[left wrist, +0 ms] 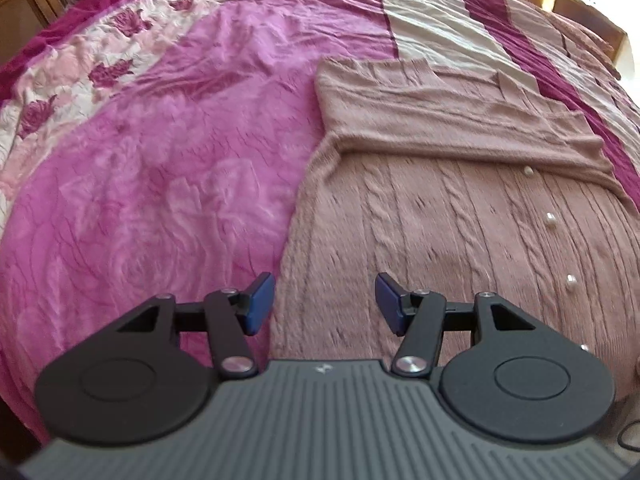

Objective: Fold small clothes
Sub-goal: 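Move both grippers to the ribbed hem of the cardigan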

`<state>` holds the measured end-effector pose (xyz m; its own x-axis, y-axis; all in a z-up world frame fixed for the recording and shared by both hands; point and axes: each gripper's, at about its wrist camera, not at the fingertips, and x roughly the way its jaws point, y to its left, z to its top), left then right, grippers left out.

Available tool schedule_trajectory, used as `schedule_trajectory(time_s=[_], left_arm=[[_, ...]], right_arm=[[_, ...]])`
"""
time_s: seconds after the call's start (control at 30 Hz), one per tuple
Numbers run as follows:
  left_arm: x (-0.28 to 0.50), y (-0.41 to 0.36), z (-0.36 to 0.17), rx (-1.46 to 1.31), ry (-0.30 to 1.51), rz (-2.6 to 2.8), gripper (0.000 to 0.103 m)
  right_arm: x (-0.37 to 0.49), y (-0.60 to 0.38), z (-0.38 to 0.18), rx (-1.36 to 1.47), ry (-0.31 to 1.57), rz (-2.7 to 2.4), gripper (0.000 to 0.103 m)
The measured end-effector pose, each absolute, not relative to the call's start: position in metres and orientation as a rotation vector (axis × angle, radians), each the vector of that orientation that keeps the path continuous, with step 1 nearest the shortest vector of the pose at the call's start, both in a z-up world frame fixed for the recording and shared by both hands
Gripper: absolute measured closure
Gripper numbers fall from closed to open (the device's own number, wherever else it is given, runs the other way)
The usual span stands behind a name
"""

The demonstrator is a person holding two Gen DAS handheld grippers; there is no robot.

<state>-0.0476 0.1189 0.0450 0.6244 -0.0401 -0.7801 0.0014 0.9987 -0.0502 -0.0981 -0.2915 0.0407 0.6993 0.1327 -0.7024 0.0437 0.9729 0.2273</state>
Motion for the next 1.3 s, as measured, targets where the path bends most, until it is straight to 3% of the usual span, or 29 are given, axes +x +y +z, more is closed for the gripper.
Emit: schedule_trajectory(time_s=[0.2,0.77,1.3], left_arm=[[-0.057,0.114,0.036,-0.034,0.921,-0.046,0.037],[-0.071,0.127,0.025,-0.028,0.962,-0.011,0.036],[-0.075,0.117,0.014,-0.089,1.003,-0.104,0.033]], right_arm=[[-0.114,-0.292,0.037,0.207,0.826,0.04,0.022],[-0.125,-0.296,0.027,0.127,0.912,-0.046,0.021],[-0.124,-0.299,0.014,0.117,0.922,-0.001,0.012]])
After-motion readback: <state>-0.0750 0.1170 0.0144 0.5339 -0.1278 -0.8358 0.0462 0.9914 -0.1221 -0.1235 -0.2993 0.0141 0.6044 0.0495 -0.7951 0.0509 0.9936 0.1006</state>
